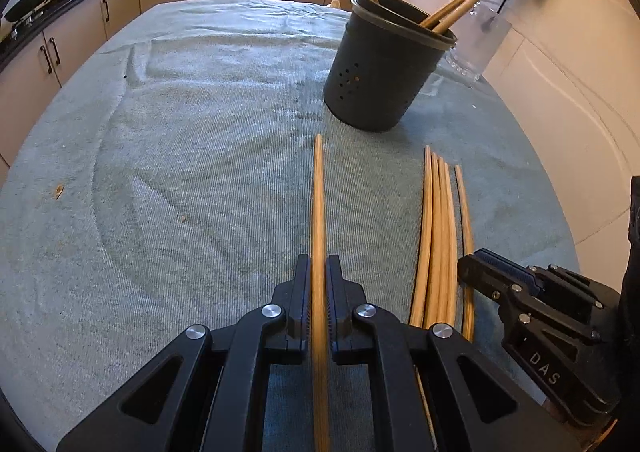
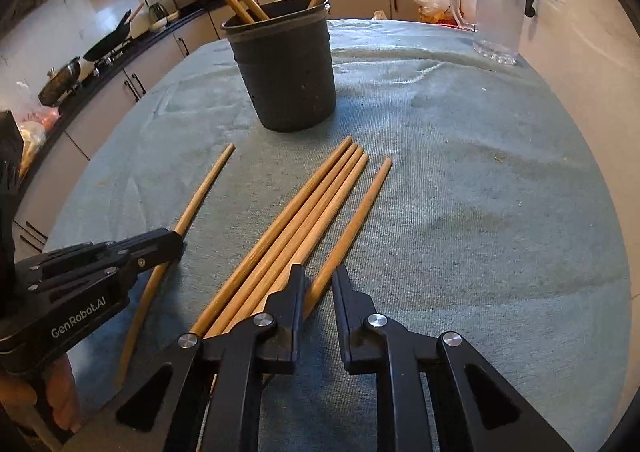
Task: Organize utensils
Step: 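Grasp a chopstick with the left tool while the right tool grasps another, then lift both held chopsticks and carry them above the black holder cup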
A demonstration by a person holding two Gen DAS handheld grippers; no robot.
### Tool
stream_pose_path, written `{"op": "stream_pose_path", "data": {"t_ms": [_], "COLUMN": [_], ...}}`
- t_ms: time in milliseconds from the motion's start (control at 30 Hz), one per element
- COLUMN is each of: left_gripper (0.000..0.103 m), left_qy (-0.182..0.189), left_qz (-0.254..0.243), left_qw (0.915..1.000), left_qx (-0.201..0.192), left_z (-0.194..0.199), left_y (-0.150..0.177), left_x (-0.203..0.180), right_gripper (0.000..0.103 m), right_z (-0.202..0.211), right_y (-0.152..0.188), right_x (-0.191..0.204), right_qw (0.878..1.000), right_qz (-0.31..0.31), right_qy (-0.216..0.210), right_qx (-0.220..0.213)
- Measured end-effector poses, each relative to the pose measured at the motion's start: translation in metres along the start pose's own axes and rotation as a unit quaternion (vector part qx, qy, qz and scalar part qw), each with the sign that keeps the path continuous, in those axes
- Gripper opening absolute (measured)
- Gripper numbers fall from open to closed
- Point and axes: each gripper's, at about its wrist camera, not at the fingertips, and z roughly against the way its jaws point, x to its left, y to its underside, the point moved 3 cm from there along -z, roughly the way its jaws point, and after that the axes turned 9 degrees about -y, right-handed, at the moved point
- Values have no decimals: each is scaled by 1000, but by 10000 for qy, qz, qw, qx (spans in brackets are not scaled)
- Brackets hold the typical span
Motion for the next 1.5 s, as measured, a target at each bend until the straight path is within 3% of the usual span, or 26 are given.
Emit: {"op": "stream_pose_path", "data": {"t_ms": [133, 267, 333, 367, 433, 600, 733, 933, 1033, 1133, 1167, 1267, 1400, 1500], "left_gripper": [7, 8, 8, 10, 18, 24, 24, 24, 33, 35, 33, 5, 5, 5], "left_qy": [292, 443, 485, 509, 597, 608, 488, 369, 434, 394, 378, 217, 328, 432], "left_qz": [348, 336, 305, 266, 224, 443, 336, 357, 396, 326, 296, 160, 492, 505], "left_qw": [9987, 9977, 9968, 9964, 9950, 9903, 9900, 9931, 9955, 9976, 9980, 9990, 9973, 9976], "left_qx": [211, 395, 550, 626, 772, 1168, 1282, 1050, 746, 474, 421, 362, 440, 174], "left_z": [0, 7, 9, 8, 8, -7, -18, -26, -23, -18, -21, -23, -16, 1], "left_y": [0, 10, 12, 12, 8, -16, -38, -55, -52, -47, -47, -44, -42, -42], "left_x": [11, 16, 16, 14, 13, 15, 12, 6, 3, -1, 1, -2, 15, 19], "right_gripper": [15, 13, 16, 22, 31, 31, 31, 24, 21, 11, 9, 6, 6, 6], "right_z": [-1, 11, 18, 22, 29, 31, 20, 2, -4, -7, -6, -8, 0, 21], "right_y": [-4, 2, 8, 11, 13, 5, -21, -48, -54, -59, -60, -61, -62, -64], "right_x": [-4, -19, -31, -38, -52, -78, -94, -91, -87, -86, -85, -83, -85, -78], "right_qw": [9999, 9987, 9978, 9974, 9969, 9960, 9940, 9908, 9905, 9914, 9917, 9936, 9961, 9959], "right_qz": [74, 322, 399, 407, 353, -17, -511, -600, -593, -566, -575, -550, -798, -826], "right_qy": [12, 223, 304, 369, 499, 581, 622, 895, 991, 1025, 1020, 900, 365, -22], "right_qx": [115, 318, 427, 465, 502, 671, 745, 823, 743, 588, 523, 396, 44, -378]}}
